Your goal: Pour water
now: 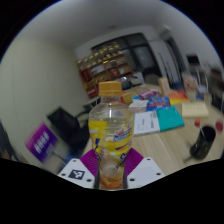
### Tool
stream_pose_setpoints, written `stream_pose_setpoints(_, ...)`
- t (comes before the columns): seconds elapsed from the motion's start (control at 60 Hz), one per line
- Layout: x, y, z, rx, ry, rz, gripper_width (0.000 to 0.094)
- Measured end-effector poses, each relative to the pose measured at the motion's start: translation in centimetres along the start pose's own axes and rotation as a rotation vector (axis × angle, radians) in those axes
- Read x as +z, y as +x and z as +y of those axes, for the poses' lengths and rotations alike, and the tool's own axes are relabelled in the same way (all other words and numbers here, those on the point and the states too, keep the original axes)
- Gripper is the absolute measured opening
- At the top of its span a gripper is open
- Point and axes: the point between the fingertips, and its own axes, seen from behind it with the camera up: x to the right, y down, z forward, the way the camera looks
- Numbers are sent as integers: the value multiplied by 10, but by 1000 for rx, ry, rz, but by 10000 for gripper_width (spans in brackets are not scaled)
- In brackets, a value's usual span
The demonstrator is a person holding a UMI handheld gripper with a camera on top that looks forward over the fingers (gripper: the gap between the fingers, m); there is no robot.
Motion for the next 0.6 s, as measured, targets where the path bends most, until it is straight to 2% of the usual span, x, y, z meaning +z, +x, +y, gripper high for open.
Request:
stream_pose_setpoints(0.083,-18,13,-35,409,21,-29,310)
stream_pose_setpoints(0.183,-32,67,-52,866,12,-163,310)
stream_pose_setpoints(0.233,-48,57,-59,1089,4,-175,308)
stream_pose_setpoints(0.3,-53,89,-54,1308,-19,-269,308)
stream_pose_setpoints(0.35,-59,100,-59,1440,-16,-322,306)
stream_pose_setpoints(0.383,-82,73,-65,1519,-9,-347,307)
stream_pose_setpoints(0.433,-88,75,-68,1612,-10,-393,311)
stream_pose_setpoints(0.517,-94,84,-82,1741,-21,-449,310)
stream_pose_setpoints(0.533,-112,71,-78,1768,-20,-450,312)
stream_pose_setpoints(0.55,-93,85,-83,1781,-26,-465,309)
stream_pose_setpoints(0.6,-102,84,-87,1817,-25,-493,311)
